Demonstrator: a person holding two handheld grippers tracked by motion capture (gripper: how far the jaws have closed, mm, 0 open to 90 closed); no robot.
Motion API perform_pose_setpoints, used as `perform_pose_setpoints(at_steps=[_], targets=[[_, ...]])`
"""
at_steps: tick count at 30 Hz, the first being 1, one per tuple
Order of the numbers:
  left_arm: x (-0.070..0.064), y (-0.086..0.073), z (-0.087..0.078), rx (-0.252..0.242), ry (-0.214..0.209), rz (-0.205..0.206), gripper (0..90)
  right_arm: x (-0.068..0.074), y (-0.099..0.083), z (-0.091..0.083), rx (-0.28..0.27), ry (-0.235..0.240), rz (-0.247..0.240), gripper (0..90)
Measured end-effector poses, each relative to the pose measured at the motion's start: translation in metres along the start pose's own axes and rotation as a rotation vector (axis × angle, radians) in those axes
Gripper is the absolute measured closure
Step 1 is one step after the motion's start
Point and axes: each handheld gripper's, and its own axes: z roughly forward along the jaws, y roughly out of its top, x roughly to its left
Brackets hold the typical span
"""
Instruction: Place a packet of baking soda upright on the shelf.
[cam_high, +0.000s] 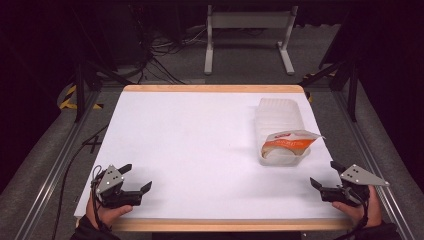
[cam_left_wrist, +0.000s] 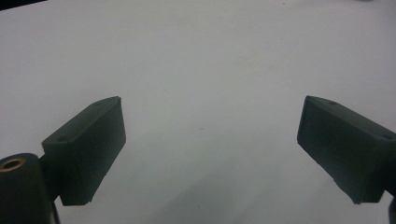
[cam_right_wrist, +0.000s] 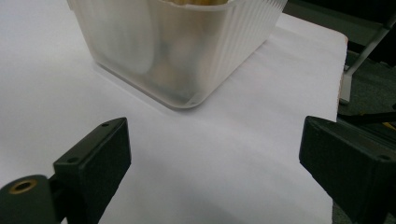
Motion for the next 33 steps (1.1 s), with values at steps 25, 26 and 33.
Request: perform_pose_setpoints(at_steps=[25, 26, 33], targets=[[-0.0023, 0.0001, -0.0046, -0.013, 0.023, 0.009, 8.5, 0.0062, -0.0013, 0.0034, 0.000, -0.011, -0.026, 9.5], [-0.0023, 0.0001, -0.0046, -0.013, 0.023, 0.009, 8.5, 0.0062, -0.0013, 0.0034, 0.000, -0.011, -0.026, 9.5], [-0.0024, 0.0005, -0.0020, -0.008, 0.021, 0.003, 8.6, 0.0059, -0.0018, 0.0024, 0.001, -0.010, -0.018, 9.5]])
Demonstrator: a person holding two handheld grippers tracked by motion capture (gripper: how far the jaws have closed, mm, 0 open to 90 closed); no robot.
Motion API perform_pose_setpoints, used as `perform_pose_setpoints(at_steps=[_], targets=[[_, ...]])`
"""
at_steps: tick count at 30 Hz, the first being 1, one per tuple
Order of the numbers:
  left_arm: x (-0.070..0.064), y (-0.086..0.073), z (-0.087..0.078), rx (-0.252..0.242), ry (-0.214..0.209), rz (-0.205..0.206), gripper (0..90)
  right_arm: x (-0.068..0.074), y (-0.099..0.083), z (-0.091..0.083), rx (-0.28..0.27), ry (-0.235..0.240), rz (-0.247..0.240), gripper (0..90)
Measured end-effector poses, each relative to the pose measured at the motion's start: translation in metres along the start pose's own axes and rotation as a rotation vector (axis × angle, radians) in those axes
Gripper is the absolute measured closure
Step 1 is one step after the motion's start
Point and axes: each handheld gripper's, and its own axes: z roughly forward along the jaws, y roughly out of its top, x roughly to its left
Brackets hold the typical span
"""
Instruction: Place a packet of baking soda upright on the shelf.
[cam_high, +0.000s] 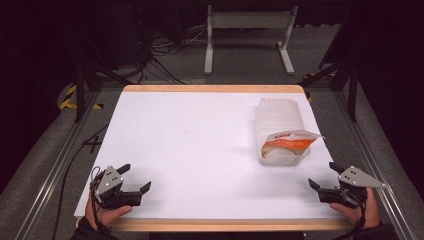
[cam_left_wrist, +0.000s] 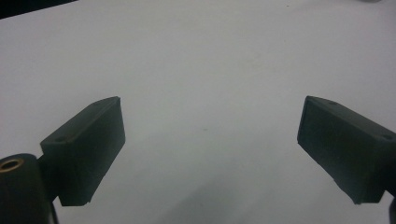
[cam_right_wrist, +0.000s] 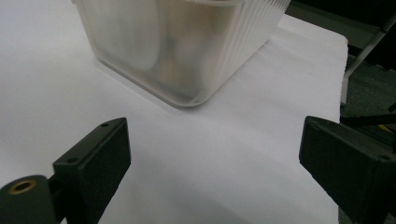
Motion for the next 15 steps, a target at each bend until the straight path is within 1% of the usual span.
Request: perform_pose_setpoints(at_steps=[7, 9, 15], targets=[[0.0002, 0.0016, 0.0012, 0.000, -0.004, 0.006, 8.7, -0.0003, -0.0004, -0.0003, 0.003, -0.003, 0.000, 9.4], [-0.0003, 0.0025, 0.0013, -0.007, -0.001, -0.004, 8.7, -0.0007, -0.0006, -0.0011, 0.004, -0.003, 0.005, 9.2], [0.0002, 0.0030, 0.0018, -0.001, 0.002, -0.009, 8.8, -0.0001, -0.0008, -0.0010, 0.002, 0.004, 0.006, 9.3]])
